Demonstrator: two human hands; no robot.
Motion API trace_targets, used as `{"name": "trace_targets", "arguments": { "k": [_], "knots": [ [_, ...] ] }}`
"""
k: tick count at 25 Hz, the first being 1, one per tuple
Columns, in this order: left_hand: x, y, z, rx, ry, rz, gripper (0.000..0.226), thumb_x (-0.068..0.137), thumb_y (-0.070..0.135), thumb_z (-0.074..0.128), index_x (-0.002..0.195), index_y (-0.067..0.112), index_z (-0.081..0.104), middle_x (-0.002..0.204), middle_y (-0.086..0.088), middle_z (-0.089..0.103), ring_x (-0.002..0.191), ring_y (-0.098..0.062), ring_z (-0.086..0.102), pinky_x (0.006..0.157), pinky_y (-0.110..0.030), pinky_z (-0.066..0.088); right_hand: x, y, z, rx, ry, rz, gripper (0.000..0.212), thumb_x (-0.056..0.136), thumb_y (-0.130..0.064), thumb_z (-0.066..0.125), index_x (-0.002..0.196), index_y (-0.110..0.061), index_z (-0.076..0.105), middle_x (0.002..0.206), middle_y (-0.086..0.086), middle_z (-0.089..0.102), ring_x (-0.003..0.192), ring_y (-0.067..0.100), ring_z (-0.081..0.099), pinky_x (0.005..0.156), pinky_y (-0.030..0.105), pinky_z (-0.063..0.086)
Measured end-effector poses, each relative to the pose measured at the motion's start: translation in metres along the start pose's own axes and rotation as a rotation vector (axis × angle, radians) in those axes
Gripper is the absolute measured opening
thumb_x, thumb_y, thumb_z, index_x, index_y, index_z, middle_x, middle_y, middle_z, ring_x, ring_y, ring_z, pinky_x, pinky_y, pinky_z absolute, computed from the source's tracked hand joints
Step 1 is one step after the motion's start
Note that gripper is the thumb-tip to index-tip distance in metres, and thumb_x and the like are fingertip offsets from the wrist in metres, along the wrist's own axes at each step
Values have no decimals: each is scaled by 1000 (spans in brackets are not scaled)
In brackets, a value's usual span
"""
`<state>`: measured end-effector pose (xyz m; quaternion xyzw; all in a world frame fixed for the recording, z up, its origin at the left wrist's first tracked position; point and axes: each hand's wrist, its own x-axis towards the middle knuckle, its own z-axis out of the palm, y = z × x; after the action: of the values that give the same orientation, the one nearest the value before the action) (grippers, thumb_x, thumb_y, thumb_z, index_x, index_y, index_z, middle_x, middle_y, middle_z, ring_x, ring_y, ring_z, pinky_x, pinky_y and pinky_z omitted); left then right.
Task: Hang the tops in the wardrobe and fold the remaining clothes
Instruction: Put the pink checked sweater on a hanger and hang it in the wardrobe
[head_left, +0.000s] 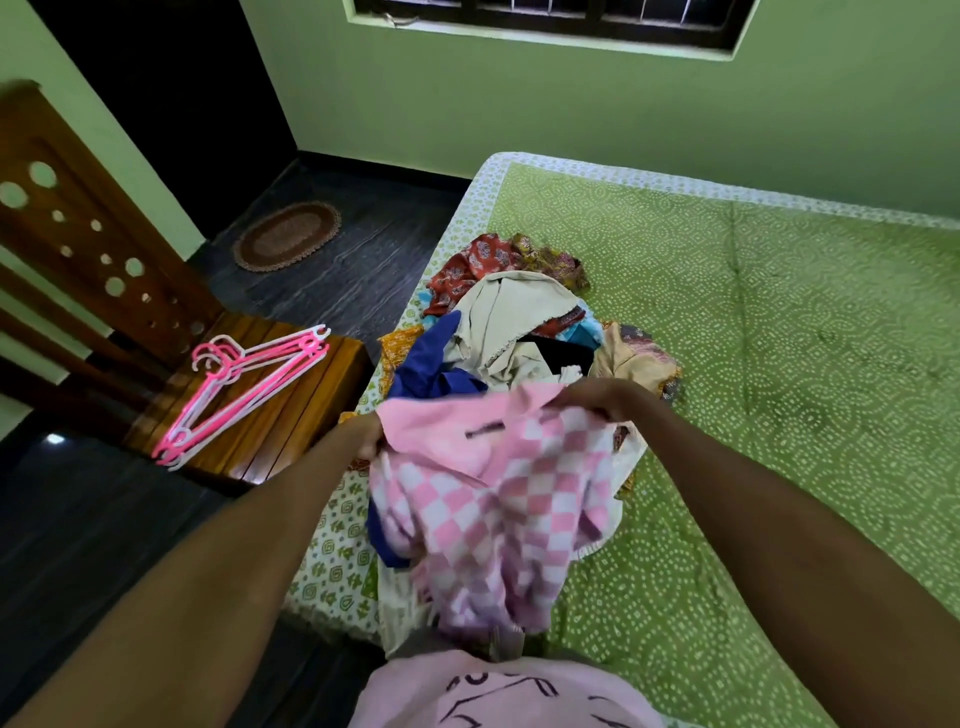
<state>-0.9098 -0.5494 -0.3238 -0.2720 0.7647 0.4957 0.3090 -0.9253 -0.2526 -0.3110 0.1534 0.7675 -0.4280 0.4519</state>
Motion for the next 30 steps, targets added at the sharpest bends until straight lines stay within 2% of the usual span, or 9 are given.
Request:
{"name": "trace_targets", "arguments": {
  "k": [2,7,12,15,17,20,23,26,30],
  "knots": [
    [2,6,0,-12,56,51,33,98,10,31,67,9,40,74,-8,42,64,-19,39,65,-30,39,18,4,-4,-57,243,-158,21,83,-11,64,64,-12,56,73,11,53,59,17,45,55,31,36],
    [13,-36,13,789,-17,195,47,66,43,47,88,3,60,99,-19,58,90,-27,54,70,-32,36,45,34,20,-467,108,-74,22,85,-15,65,66,-13,54,69,3,51,57,11,44,44,15,35],
    [0,-62,12,612,-666,-465,21,92,19,56,84,4,68,82,-9,69,72,-19,64,76,-27,49,55,44,31,-563,-453,330,16,88,-13,61,102,-8,65,97,7,62,84,16,59,76,26,50],
    [18,-64,9,655,-336,-99,20,85,16,66,68,11,56,68,-5,58,66,-20,53,58,-22,41,66,27,28,-597,-275,246,30,83,-18,69,108,-2,64,105,12,60,98,24,57,87,33,50],
    [28,-55,10,467,87,283,31,85,16,67,62,11,47,61,-1,44,70,-18,44,53,-26,29,76,17,24,-577,153,-29,35,87,-27,65,104,5,64,99,18,61,87,26,60,75,32,48],
    [38,-29,9,76,365,431,11,91,17,59,88,7,55,82,-2,53,83,-20,48,68,-29,37,84,-2,24,-240,671,-189,41,90,-29,59,115,4,55,116,22,59,110,37,55,85,38,44],
    [60,-18,-4,8,373,365,38,92,23,56,126,6,51,126,-8,53,114,-23,50,94,-33,42,98,-21,38,-16,597,-164,44,88,-12,57,126,4,43,119,21,53,107,33,53,80,32,42],
    [82,-27,-23,58,300,339,40,91,23,56,127,7,49,127,-6,52,116,-24,50,93,-33,41,112,-38,60,66,387,-156,33,89,-3,52,121,6,50,97,13,49,81,24,49,57,26,35],
    [119,-51,-70,98,175,250,46,90,23,58,132,10,45,131,0,48,116,-22,50,93,-35,45,139,-77,106,296,184,-90,19,96,-3,42,111,-12,47,86,4,57,70,17,55,59,25,40]
  ]
}}
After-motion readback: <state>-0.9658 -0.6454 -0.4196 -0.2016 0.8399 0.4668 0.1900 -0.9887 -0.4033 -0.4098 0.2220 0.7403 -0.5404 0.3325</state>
